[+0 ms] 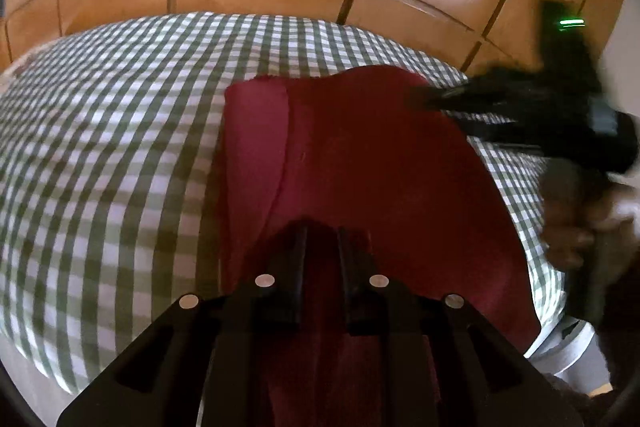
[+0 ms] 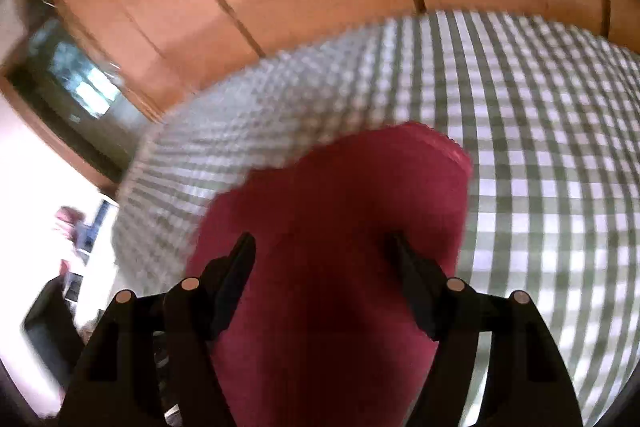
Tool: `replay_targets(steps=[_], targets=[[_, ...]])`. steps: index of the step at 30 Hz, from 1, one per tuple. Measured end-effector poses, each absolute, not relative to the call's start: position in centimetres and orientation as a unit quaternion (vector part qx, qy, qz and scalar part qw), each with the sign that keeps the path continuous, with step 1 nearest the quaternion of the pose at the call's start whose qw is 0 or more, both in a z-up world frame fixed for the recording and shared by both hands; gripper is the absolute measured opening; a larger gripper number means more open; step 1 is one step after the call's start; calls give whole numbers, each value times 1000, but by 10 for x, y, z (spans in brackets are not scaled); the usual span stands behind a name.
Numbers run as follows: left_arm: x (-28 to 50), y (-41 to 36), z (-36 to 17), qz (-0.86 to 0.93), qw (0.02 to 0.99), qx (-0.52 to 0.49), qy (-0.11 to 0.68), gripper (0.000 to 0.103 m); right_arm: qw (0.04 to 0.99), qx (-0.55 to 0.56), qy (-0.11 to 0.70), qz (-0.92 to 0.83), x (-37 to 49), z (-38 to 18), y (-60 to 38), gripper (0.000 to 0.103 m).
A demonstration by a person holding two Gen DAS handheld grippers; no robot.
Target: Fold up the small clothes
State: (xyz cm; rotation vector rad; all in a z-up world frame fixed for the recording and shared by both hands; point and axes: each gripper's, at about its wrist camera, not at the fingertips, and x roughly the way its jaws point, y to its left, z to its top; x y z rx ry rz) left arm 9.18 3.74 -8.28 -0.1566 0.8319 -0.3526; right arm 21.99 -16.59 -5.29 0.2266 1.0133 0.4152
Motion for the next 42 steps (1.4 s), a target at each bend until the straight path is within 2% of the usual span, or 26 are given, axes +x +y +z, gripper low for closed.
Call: replay_targets(steps=[3,8,10,18,19,20,22,23,29,34,42], targets=[[90,40,-83,-162,899,-76,399,14,842,108,492,194,232,-79,-162,73],[87,34,-77,-155,902,-77,395,14,859,85,468,188,218,-67,-170,74],[83,29,-72,-144,907,-61,390,14,867,84,456,181,195,-59,-186,83],[67,23,-61,-130,917,-30,376,14,888,95,415,175,126,-27,-205,84],[65,23,-60,-129,917,-29,376,15,888,97,412,176,118,-25,-208,84],[63,23,-59,-130,918,-29,374,29,888,98,412,178,112,-25,-208,84],[60,23,-57,-135,919,-35,369,42,886,96,414,186,95,-24,-210,84],[58,22,-55,-134,920,-34,366,45,885,94,415,188,90,-26,-210,84],[54,21,-53,-126,924,-28,360,45,872,76,443,195,52,-48,-198,84],[54,24,-56,-103,925,-24,365,45,847,106,483,194,46,-84,-183,85],[53,26,-58,-80,928,-14,364,45,849,97,479,202,48,-78,-180,87]])
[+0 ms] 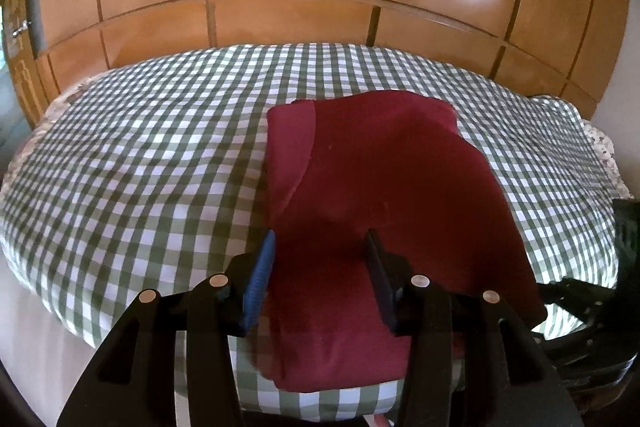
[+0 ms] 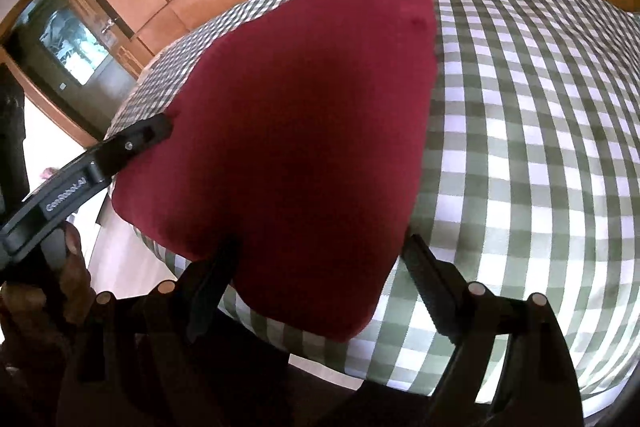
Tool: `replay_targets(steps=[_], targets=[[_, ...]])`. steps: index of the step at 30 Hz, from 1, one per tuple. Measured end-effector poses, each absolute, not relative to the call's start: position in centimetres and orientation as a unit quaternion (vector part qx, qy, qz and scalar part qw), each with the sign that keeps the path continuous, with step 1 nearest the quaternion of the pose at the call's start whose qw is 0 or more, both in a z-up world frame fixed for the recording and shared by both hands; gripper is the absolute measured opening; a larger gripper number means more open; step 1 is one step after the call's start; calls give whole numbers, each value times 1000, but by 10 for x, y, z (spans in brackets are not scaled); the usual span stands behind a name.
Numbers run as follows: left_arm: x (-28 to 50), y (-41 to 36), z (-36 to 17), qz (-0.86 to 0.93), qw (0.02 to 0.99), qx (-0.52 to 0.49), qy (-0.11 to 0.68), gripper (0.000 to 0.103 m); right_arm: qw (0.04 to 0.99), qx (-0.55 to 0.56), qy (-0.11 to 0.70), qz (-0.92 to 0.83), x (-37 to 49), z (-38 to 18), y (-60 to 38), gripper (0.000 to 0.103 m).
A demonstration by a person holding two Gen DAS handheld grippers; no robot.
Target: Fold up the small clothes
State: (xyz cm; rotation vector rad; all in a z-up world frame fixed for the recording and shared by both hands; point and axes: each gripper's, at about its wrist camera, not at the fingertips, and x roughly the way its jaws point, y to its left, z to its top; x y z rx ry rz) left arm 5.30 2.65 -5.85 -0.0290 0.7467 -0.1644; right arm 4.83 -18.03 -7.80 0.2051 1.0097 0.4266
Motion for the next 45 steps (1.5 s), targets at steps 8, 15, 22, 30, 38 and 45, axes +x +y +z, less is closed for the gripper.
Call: replay_targets(steps=[8,15,22,30,38,45], targets=[[56,34,-62,-64,925,-33,372,52,850,170,454,209,70,-55,-222,93],[64,45,-77,-103,909,-67,398,52,827,204,471,228,111,-73,-229,93],[78,75,-100,-191,870,-181,417,41,795,231,490,273,145,-94,-206,84],[81,73,-94,-234,854,-207,416,32,832,179,454,263,128,-64,-200,49],[114,-13,-59,-312,843,-145,413,31,887,183,372,201,104,-14,-278,47],[164,-144,-28,-386,830,-58,398,31,914,207,339,86,107,-8,-383,47]])
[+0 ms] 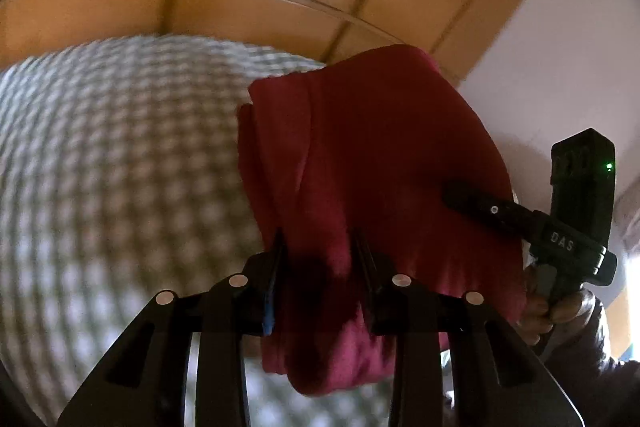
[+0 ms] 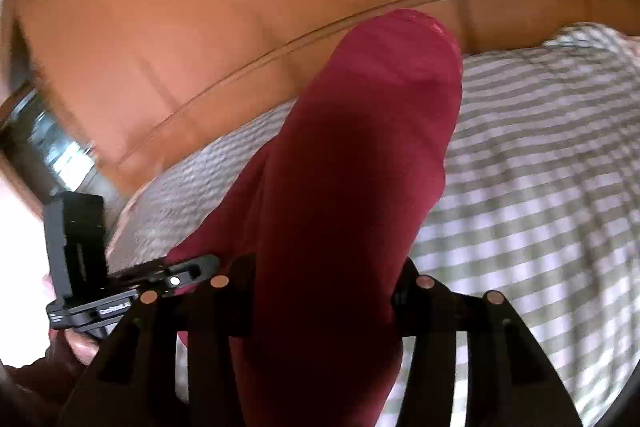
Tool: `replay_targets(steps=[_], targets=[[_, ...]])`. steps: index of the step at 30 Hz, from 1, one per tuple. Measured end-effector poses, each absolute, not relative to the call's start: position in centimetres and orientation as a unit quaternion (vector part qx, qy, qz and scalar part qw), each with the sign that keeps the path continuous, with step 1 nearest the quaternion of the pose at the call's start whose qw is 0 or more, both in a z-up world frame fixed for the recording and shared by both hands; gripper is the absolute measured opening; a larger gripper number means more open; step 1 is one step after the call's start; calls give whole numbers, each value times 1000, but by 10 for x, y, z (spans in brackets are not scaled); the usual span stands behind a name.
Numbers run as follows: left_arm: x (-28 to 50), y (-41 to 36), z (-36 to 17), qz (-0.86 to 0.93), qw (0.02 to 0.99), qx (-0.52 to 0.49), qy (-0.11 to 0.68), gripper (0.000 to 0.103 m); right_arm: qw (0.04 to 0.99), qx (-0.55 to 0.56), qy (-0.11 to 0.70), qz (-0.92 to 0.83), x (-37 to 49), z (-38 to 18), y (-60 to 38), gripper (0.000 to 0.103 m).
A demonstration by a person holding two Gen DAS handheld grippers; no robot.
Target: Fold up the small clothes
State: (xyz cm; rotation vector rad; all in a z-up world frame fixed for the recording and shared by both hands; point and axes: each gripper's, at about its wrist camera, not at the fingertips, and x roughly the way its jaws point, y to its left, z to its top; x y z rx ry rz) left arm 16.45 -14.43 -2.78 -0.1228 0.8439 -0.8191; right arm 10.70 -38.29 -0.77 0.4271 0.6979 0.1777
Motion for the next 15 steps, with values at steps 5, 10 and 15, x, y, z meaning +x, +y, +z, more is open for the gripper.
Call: replay_targets(steps=[5,10,15], targets=[[185,-227,-45,-360,835,45,415,31,888,248,388,-22,117,-66,-444,66],[183,-236,-55,-331,852,81,398,49,899,238,364,-52,83,-60,-459,87],[169,-213,-50,-318,866,69,379,49,927,183,324,-46,37,-19,-432,68]])
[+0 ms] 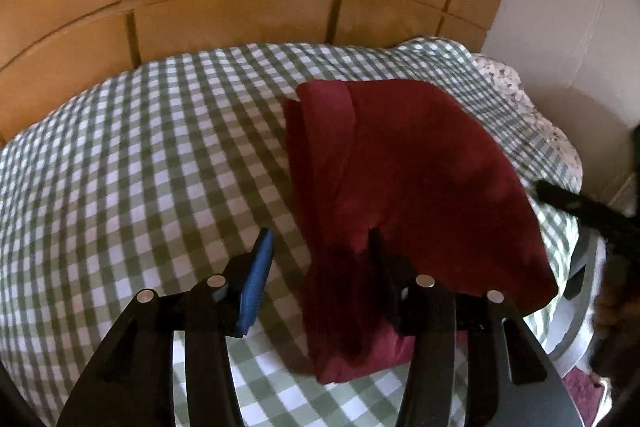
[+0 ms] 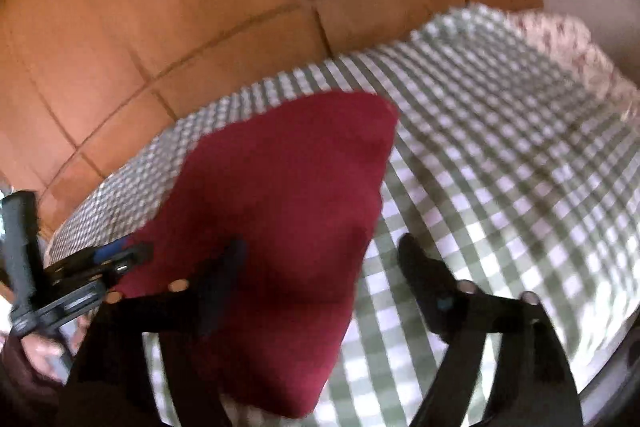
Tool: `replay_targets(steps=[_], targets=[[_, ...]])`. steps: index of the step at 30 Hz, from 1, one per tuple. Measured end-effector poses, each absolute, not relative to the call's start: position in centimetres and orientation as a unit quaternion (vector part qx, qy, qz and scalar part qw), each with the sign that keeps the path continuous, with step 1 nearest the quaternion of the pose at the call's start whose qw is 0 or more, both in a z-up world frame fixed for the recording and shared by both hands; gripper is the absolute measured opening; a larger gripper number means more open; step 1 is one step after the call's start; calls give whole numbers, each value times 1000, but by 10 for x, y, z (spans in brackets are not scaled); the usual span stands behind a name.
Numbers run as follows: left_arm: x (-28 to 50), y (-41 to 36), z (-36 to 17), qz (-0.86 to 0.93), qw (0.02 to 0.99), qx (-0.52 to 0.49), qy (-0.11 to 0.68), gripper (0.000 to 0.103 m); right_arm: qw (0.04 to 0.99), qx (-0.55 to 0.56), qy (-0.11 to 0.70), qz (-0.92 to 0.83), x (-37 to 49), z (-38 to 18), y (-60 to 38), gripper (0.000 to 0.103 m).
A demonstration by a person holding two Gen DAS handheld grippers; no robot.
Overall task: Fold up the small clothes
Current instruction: 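Release the folded sweater and withdraw both grippers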
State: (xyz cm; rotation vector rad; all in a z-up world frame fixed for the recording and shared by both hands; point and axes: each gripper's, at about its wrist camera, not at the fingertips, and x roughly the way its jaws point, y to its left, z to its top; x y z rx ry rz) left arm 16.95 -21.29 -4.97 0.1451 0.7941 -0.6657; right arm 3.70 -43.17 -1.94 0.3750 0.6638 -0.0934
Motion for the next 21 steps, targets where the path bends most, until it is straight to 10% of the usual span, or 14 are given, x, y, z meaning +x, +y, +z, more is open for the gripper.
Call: replay_targets(steps=[9,21], targets=[[165,-216,-74,-270,881,93,376,63,902,106,415,-53,34,-69,-361,47],[120,-178,-43,-208,913,62,345,72,921,128,350,-117,16,-26,-342,87]])
